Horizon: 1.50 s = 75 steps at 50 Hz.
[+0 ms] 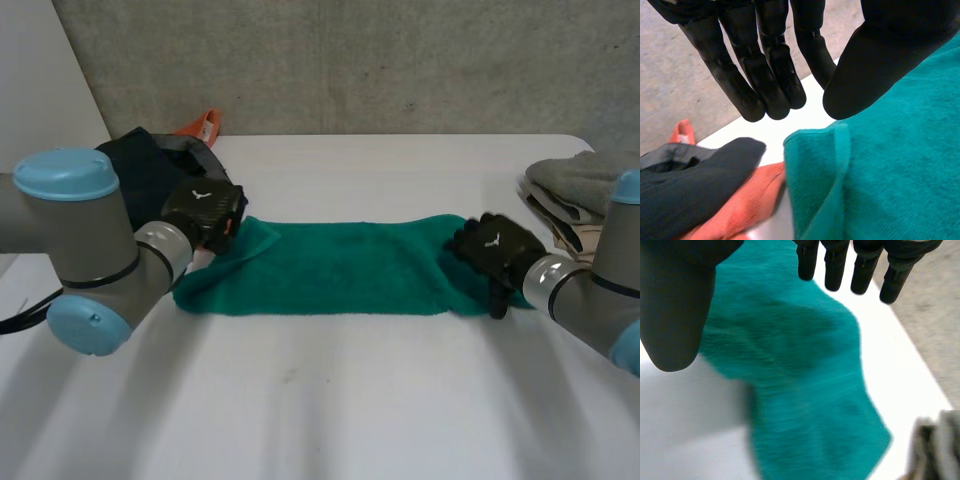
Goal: Fold the laundry.
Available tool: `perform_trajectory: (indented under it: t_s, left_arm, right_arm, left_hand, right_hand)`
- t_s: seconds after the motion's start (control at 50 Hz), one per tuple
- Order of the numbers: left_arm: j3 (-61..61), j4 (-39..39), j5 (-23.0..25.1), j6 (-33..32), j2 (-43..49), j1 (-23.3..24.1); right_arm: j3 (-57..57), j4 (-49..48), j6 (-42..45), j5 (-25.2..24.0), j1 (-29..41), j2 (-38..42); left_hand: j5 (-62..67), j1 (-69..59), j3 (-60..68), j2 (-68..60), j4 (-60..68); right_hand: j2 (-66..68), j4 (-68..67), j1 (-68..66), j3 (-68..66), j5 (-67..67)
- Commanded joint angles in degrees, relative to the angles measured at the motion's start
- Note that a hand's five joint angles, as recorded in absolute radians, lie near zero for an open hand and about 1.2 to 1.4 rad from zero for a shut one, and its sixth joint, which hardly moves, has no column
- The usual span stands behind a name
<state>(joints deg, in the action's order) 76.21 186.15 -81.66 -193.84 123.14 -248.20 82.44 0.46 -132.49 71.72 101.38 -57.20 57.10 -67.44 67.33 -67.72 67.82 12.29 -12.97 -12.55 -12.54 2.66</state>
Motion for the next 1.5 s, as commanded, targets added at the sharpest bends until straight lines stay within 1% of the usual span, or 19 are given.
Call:
perform_trajectory:
  t_s: [0.02, 0.12, 0.16, 0.28, 0.38, 0.5, 0.56, 0.58, 0.74, 0.86, 0.96, 1.08, 1.18, 1.32, 1.34, 1.4, 1.42, 1.48, 1.5]
  left_arm:
    - [-1.8, 0.0, -0.3, -1.5, 1.9, 1.7]
    - [-3.3, -0.1, -1.8, -3.6, 3.4, 2.6]
    - [-4.8, -0.2, -2.7, -5.7, 4.9, 3.2]
    - [-10.6, -2.1, -8.2, -13.3, 11.3, 3.4]
    - [-16.5, -4.1, -11.9, -16.1, 17.0, 2.4]
    - [-20.0, -4.8, -11.9, -16.6, 20.0, 1.2]
    - [-20.8, -5.5, -11.9, -17.7, 20.6, 1.0]
    - [-20.9, -5.5, -12.1, -18.2, 20.6, 1.0]
    - [-20.4, -6.3, -12.3, -19.2, 16.9, 0.8]
    - [-13.1, -5.5, -9.0, -11.2, 4.8, 0.5]
    - [-4.4, -1.3, -2.0, -3.7, -7.6, 0.5]
    - [5.7, 6.1, 5.7, 0.8, -18.8, 0.1]
    - [15.4, 18.6, 11.7, 4.4, -26.5, -1.2]
    - [25.5, 36.1, 14.4, 9.9, -31.4, -3.7]
    - [27.4, 40.3, 14.2, 11.3, -32.2, -4.5]
    - [29.7, 46.0, 13.9, 13.7, -32.7, -6.0]
    - [30.4, 49.2, 13.6, 15.1, -32.8, -6.7]
    - [30.4, 51.9, 13.5, 16.7, -32.8, -7.6]
    - [30.1, 51.7, 13.4, 17.3, -32.5, -8.1]
  right_arm:
    - [-1.7, -3.4, -1.4, 2.5, 0.7, 0.1]
    - [-1.4, -2.9, -1.5, 2.5, 0.7, -0.2]
    - [-1.2, -2.7, -1.6, 2.8, 0.7, -0.2]
    - [-0.8, -2.6, -1.6, 3.4, 0.6, -0.5]
    - [-0.1, -2.6, -1.7, 3.4, 0.3, -0.5]
    - [0.5, -2.6, -2.7, 3.6, -0.3, -1.5]
    - [0.1, -2.5, -4.3, 4.6, -0.7, -1.7]
    - [-0.1, -2.5, -4.8, 4.9, -0.8, -1.9]
    - [-3.6, 3.8, -11.6, 5.9, -1.6, -2.3]
    - [-11.8, 15.3, -15.9, 4.5, -3.1, -1.3]
    - [-23.8, 21.6, -17.6, -0.1, -3.7, 3.9]
    - [-35.8, 25.4, -17.6, -4.1, -3.2, 11.7]
    - [-44.5, 25.5, -17.8, -6.9, -1.2, 19.9]
    - [-50.2, 24.3, -18.0, -6.1, 1.5, 28.1]
    - [-51.1, 23.7, -18.0, -5.3, 2.1, 29.7]
    - [-52.1, 22.2, -18.1, -3.0, 2.5, 31.6]
    - [-52.7, 20.6, -18.2, -1.2, 2.5, 32.3]
    - [-53.9, 17.3, -19.4, 2.0, 2.6, 32.3]
    - [-54.6, 14.4, -20.9, 3.8, 2.7, 31.5]
  left_hand:
    - [3.6, -3.2, 3.3, -2.9, 2.8]
    - [-24.7, 25.1, -25.0, 25.4, -25.4]
    - [-29.3, 29.6, -29.5, 29.9, -30.0]
    - [-30.3, 30.7, -30.5, 30.9, -31.0]
    - [-27.8, 28.1, -28.0, 28.4, -28.5]
    - [-21.1, 21.4, -21.3, 21.7, -21.8]
    - [8.6, -8.3, 8.4, -8.0, 7.9]
    - [12.9, -12.5, 12.6, -12.2, 12.1]
    - [12.9, -12.6, 12.7, -12.3, 12.2]
    - [12.9, -12.6, 12.7, -12.3, 12.2]
    - [12.9, -12.6, 12.7, -12.3, 12.2]
    - [12.9, -12.6, 12.7, -12.3, 12.2]
    - [12.9, -12.6, 12.7, -12.3, 12.2]
    - [12.9, -12.6, 12.7, -12.3, 12.2]
    - [12.9, -12.6, 12.7, -12.3, 12.2]
    - [12.9, -12.6, 12.7, -12.3, 12.2]
    - [12.9, -12.6, 12.7, -12.3, 12.2]
    - [12.9, -12.6, 12.7, -12.3, 12.2]
    - [12.9, -12.6, 12.7, -12.3, 12.2]
  right_hand:
    - [-2.3, 3.0, 2.5, 2.5, -2.7]
    - [-2.3, 3.0, 2.5, 2.5, -2.7]
    - [-2.3, 3.0, 2.5, 2.5, -2.7]
    - [-2.3, 3.0, 2.5, 2.5, -2.7]
    - [-2.3, 3.0, 2.5, 2.5, -2.7]
    - [-2.3, 3.0, 2.5, 2.5, -2.7]
    - [-2.3, 3.0, 2.5, 2.5, -2.7]
    - [-2.3, 3.0, 2.5, 2.5, -2.7]
    - [-2.3, 3.0, 2.5, 2.5, -2.7]
    - [-2.3, 3.0, 2.5, 2.5, -2.7]
    - [-2.3, 3.0, 2.5, 2.5, -2.7]
    - [-2.3, 3.0, 2.5, 2.5, -2.7]
    - [-2.3, 3.0, 2.5, 2.5, -2.7]
    - [-2.3, 3.0, 2.5, 2.5, -2.7]
    - [-2.3, 3.0, 2.5, 2.5, -2.7]
    - [-2.3, 3.0, 2.5, 2.5, -2.7]
    - [13.9, -13.2, -13.6, -13.6, 13.5]
    - [64.7, -64.0, -64.4, -64.4, 64.3]
    - [67.7, -67.0, -67.4, -67.4, 67.3]
